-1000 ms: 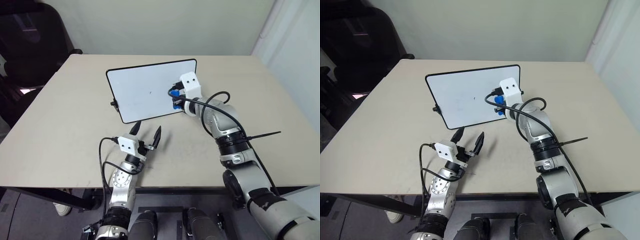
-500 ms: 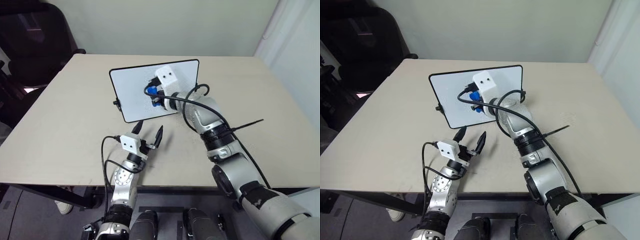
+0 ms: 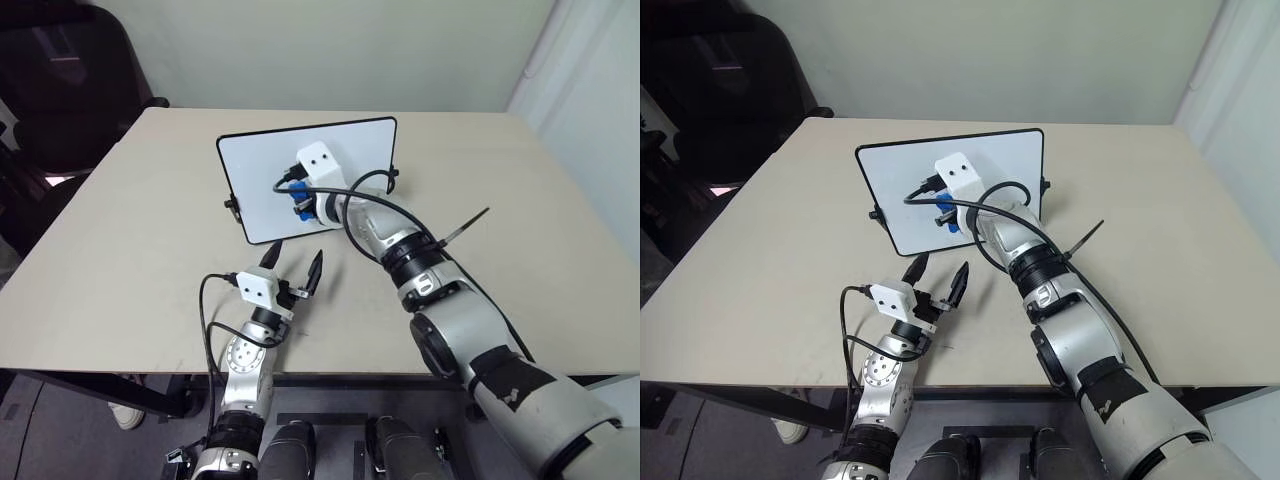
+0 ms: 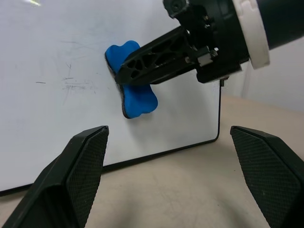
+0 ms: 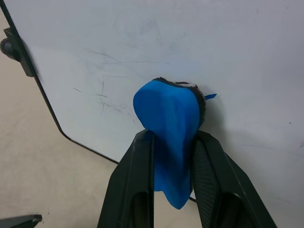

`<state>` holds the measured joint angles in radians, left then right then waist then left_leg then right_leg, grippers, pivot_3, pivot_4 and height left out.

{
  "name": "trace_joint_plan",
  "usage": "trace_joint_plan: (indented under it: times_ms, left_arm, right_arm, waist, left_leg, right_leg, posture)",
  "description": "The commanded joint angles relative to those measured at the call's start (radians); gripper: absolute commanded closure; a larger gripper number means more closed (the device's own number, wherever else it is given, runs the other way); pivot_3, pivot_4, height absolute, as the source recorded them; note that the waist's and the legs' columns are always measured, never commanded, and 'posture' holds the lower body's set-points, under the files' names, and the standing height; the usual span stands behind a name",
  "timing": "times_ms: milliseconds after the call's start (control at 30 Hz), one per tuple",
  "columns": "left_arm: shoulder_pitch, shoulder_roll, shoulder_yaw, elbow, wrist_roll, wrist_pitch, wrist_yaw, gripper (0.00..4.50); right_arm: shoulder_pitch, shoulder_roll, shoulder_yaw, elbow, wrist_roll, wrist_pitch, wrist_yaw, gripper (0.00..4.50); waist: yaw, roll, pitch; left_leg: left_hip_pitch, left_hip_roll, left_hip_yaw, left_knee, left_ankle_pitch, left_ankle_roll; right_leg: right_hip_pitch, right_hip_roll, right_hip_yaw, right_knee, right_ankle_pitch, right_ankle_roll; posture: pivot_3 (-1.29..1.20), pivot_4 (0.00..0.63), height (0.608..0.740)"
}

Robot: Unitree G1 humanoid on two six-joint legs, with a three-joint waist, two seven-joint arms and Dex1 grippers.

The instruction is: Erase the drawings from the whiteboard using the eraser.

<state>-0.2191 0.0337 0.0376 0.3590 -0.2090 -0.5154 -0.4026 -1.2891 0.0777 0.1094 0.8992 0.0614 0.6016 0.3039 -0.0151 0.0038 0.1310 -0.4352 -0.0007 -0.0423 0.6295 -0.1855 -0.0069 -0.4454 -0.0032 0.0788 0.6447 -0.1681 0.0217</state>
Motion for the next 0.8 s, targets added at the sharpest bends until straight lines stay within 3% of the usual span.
trace_joint_plan:
  times_ms: [33, 800]
  left_arm:
    - [0.017, 0.002, 0.009, 0.009, 0.0, 0.001, 0.008, 0.0]
    - [0.03, -0.007, 0.0, -0.017, -0.008, 0.023, -0.008, 0.0]
  right_arm:
    - [-0.054, -0.029, -0.062, 0.024, 0.004, -0.067, -0.055, 3.44]
    - [-0.059, -0.095, -0.11, 0.058, -0.006, -0.055, -0.087, 3.44]
  waist:
    - [0.0, 0.0, 0.0]
    - [0.001, 0.0, 0.0]
  left_leg:
    - [0.0, 0.0, 0.0, 0.0, 0.0, 0.0]
    - [0.0, 0.0, 0.0, 0.0, 0.0, 0.0]
  right_leg:
    - [0.0, 0.0, 0.0, 0.0, 0.0, 0.001]
    - [0.0, 0.0, 0.0, 0.0, 0.0, 0.0]
  posture:
    - [0.0, 0.15, 0.74]
    - [0.0, 0.15, 0.74]
